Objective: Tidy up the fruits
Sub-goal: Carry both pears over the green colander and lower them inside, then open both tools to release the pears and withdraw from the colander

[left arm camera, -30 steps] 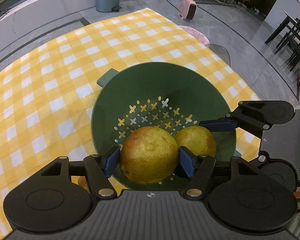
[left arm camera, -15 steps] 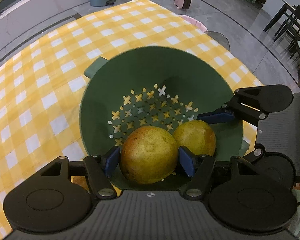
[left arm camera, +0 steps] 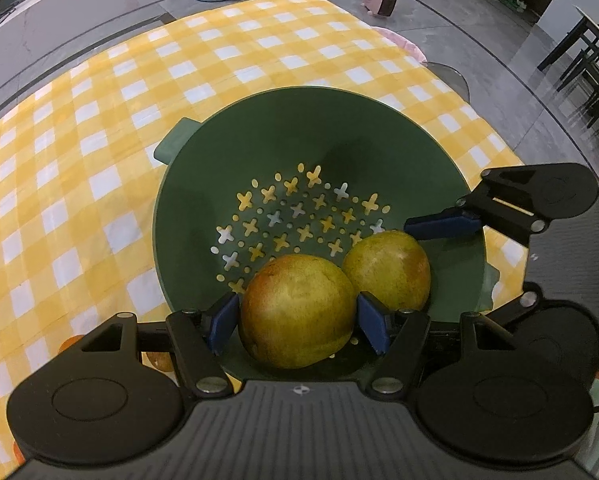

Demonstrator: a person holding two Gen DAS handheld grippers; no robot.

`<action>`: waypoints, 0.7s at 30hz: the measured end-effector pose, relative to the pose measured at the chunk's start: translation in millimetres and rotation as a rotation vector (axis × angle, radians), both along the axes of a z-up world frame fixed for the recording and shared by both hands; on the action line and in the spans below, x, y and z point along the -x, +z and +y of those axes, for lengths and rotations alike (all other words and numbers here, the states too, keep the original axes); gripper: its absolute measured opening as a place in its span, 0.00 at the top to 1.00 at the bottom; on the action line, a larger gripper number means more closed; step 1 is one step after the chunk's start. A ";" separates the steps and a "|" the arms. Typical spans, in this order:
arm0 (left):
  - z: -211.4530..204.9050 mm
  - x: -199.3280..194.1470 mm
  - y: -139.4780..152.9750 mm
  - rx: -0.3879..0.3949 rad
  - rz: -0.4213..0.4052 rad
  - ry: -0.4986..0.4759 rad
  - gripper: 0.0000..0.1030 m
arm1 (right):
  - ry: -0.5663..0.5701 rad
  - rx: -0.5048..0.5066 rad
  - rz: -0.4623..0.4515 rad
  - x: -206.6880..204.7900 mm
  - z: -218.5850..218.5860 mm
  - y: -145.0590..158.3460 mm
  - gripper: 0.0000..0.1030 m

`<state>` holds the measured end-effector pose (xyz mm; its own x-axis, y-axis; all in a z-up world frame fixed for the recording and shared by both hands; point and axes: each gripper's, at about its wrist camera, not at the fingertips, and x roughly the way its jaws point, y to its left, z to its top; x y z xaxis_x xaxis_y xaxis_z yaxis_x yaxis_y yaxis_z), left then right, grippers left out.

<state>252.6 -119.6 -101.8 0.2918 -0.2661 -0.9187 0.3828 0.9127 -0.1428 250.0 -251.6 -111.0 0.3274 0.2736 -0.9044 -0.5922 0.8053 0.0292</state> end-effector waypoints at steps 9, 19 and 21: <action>0.5 9.5 27.0 -0.028 -0.109 -0.010 0.20 | -0.043 -0.009 -0.025 5.6 -11.2 11.8 0.22; 16.0 54.5 74.1 -0.096 -0.269 -0.028 0.20 | -0.168 -0.082 -0.158 43.3 -15.0 48.4 0.17; 24.5 65.4 84.6 -0.089 -0.297 -0.015 0.20 | -0.187 -0.096 -0.195 53.3 -10.9 55.2 0.16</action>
<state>187.2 -95.1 -17.2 0.5474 -0.1950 -0.8138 0.4093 0.9106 0.0571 196.7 -262.5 -55.8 0.5457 0.2733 -0.7922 -0.4359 0.8999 0.0101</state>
